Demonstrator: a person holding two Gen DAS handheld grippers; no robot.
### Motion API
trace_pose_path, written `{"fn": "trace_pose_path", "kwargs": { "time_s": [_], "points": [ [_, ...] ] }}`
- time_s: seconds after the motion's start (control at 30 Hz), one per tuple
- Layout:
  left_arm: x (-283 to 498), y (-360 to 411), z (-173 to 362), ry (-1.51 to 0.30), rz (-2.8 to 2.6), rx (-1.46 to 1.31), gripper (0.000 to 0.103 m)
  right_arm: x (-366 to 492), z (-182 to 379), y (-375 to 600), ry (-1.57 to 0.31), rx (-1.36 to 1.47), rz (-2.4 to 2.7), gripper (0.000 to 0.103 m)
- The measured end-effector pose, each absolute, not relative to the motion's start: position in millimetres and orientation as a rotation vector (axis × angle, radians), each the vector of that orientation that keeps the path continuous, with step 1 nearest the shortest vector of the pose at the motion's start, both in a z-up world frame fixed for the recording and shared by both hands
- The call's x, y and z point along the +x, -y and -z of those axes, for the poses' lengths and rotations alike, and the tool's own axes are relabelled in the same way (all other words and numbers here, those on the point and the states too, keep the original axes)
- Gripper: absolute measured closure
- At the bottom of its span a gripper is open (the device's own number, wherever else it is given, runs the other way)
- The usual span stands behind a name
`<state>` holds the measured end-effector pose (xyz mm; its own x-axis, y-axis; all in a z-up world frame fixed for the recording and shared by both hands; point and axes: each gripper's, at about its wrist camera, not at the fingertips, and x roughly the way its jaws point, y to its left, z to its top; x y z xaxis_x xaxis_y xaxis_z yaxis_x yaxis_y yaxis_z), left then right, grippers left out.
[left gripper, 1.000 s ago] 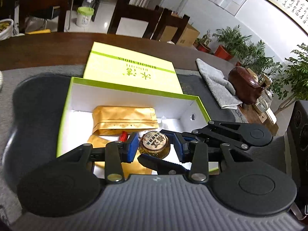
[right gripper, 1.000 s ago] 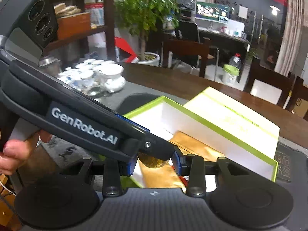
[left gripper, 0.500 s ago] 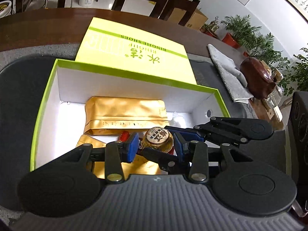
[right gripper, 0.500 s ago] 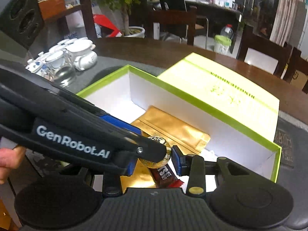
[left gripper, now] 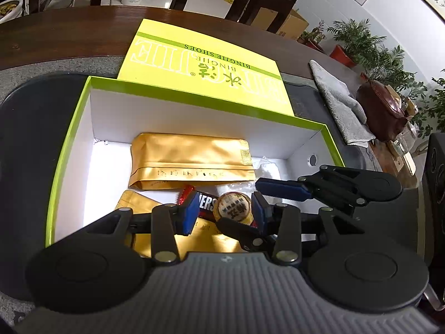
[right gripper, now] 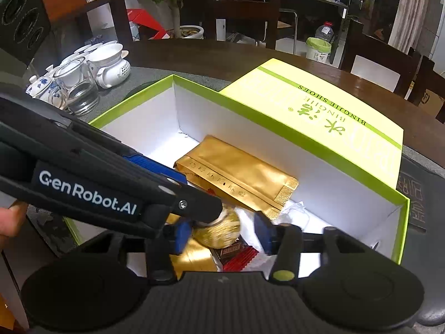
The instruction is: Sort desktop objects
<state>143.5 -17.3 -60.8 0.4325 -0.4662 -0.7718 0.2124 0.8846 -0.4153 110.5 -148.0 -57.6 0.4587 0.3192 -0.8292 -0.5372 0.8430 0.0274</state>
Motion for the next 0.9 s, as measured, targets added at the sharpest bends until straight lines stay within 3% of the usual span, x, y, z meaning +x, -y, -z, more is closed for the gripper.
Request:
{"fn": "trace_pose_path", "kwargs": {
  "time_s": [0.2,0.33,0.5,0.9],
  "points": [
    [136,15,53,-1.019,0.407,-0.270,0.051,104,51,154,-0.931,-0.226,-0.520,0.024],
    [129,11,45,-0.995,0.391,-0.267,0.045,98,44,158,-0.906,-0.194,-0.519,0.017],
    [120,6,33,-0.957,0.376,-0.267,0.035,89,32,166,-0.868,-0.139,-0.528,0.000],
    [88,-1,-2,-0.833,0.349,-0.245,0.016,69,7,185,-0.800,-0.011,-0.445,0.000]
  ]
}}
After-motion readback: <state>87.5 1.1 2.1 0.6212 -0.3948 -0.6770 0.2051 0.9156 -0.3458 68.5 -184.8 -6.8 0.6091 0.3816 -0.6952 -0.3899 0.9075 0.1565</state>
